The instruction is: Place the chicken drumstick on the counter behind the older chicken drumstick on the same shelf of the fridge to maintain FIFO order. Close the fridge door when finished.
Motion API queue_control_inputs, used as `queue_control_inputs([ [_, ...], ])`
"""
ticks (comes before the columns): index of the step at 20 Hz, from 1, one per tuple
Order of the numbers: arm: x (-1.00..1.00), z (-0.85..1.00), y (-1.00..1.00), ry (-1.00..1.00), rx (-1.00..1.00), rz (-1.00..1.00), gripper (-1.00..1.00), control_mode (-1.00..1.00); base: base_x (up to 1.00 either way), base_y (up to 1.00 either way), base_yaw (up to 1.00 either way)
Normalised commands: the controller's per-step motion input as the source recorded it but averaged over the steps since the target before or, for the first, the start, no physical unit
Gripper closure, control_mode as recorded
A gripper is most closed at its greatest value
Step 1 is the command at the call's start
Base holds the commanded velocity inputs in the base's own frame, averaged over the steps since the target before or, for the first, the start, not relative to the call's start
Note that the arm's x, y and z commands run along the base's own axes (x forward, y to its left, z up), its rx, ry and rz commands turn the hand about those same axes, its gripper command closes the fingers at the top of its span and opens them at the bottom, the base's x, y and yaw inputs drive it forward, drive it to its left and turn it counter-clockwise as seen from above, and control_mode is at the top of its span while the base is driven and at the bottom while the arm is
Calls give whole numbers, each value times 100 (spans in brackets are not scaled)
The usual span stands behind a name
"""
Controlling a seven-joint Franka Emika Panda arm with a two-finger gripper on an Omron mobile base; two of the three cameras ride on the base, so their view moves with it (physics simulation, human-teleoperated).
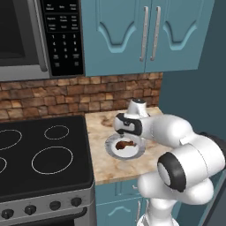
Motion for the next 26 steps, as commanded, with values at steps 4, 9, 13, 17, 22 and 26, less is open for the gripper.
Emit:
queue_control_inputs([
  [4,30,-21,11,6,0,-7,-100,-100,0,0,0],
  [9,5,-27,11,2,0,-5,-100,-100,0,0,0],
  [13,10,-24,8,3,0,-4,-100,-100,0,0,0],
  [17,8,-26,2,2,0,-2,-100,-100,0,0,0],
  [22,9,-32,7,4,0,-1,-100,-100,0,0,0],
  [26,5,-33,9,10,-5,-1,100,-100,0,0,0],
])
